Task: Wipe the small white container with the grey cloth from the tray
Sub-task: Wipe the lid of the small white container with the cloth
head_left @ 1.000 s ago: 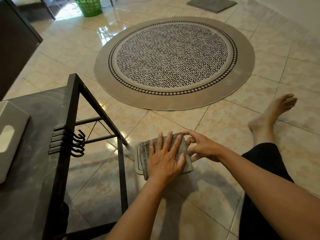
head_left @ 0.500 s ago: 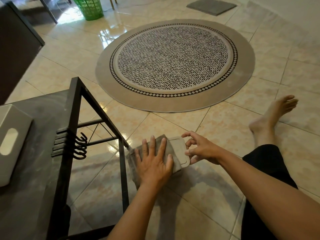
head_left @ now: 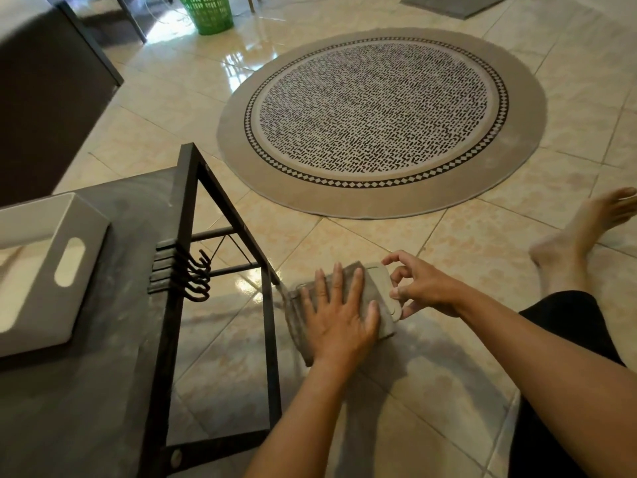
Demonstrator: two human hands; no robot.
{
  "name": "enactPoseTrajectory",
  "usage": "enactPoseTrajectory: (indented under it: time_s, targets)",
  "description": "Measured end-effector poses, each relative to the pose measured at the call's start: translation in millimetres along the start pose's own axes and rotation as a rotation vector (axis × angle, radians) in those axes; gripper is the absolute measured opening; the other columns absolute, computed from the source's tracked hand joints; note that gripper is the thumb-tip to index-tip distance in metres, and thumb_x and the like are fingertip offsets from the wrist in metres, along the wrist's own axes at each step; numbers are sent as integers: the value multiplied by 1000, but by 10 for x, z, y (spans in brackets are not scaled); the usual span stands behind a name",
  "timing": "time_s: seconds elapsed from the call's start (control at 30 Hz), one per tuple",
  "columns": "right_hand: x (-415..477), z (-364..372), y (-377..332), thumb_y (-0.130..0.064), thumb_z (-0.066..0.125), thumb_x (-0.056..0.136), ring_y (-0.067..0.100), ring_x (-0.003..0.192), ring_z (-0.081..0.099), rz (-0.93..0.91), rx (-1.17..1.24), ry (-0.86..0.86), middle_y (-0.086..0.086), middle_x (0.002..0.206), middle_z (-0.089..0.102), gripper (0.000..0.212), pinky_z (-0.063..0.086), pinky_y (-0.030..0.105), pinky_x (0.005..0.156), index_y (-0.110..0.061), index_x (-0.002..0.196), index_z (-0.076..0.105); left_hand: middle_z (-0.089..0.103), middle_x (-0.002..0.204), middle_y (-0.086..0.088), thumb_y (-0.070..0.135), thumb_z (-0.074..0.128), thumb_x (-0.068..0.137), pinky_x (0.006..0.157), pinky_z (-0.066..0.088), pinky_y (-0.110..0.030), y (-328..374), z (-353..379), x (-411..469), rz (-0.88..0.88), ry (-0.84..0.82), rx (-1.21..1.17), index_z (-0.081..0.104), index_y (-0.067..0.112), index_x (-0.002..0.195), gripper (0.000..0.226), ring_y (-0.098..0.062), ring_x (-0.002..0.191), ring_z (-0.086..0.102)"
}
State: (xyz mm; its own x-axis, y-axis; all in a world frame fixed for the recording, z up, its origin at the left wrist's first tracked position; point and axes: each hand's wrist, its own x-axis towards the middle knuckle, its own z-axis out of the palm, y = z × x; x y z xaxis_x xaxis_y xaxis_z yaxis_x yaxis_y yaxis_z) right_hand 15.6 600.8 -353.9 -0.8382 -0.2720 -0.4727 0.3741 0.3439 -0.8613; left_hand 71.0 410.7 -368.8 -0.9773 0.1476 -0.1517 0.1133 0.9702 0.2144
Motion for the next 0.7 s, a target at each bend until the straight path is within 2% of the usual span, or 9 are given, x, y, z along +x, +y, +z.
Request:
enactPoseTrajectory:
  time_s: [0.07, 0.23, 0.4, 0.53, 0.63, 0.7]
  targets:
    - [-2, -1, -3, 11, 62, 87, 29, 76, 66, 0, -3, 0, 18, 100, 54, 55, 63, 42, 62, -19, 130, 45, -25, 163, 3, 63, 16, 96, 117, -17, -54, 16, -13, 89, 33, 0, -24, -15, 42, 153, 69, -25, 147, -30]
    - [-5, -4, -20, 8, 64, 86, 31, 85, 71, 12, -33, -4, 18, 106, 57, 62, 64, 42, 66, -24, 134, 42, -24, 164, 2, 65, 14, 95, 118, -15, -55, -284, -58, 62, -115, 34, -16, -16, 40, 154, 71, -24, 147, -30]
    - [48, -51, -96, 11, 63, 86, 30, 87, 72, 44, -66, -74, 20, 105, 58, 61, 63, 36, 65, -24, 132, 45, -24, 164, 2, 66, 13, 94, 117, -15, -57, -255, -47, 51, -111, 32, -24, -15, 40, 154, 71, -25, 146, -31]
    - [21, -50, -74, 12, 63, 86, 27, 80, 69, 33, -19, -86, 16, 98, 55, 59, 63, 39, 66, -22, 131, 47, -24, 163, 3, 64, 15, 95, 117, -14, -57, -21, 16, 37, -14, 24, -26, -13, 41, 154, 70, -27, 147, -30]
    - [25, -34, -16, 13, 60, 87, 26, 82, 68, 20, -10, -73, 17, 99, 57, 61, 63, 41, 69, -25, 132, 47, -24, 164, 1, 62, 14, 97, 118, -14, -56, 182, 6, 109, 79, -27, 19, -14, 40, 154, 67, -27, 147, -30]
    - [25, -43, -8, 12, 60, 88, 27, 83, 68, 14, -5, -68, 18, 100, 57, 60, 63, 40, 68, -24, 134, 46, -23, 164, 0, 62, 15, 97, 118, -14, -55, 128, -22, 165, 78, -33, 15, -13, 40, 154, 67, -26, 147, -30]
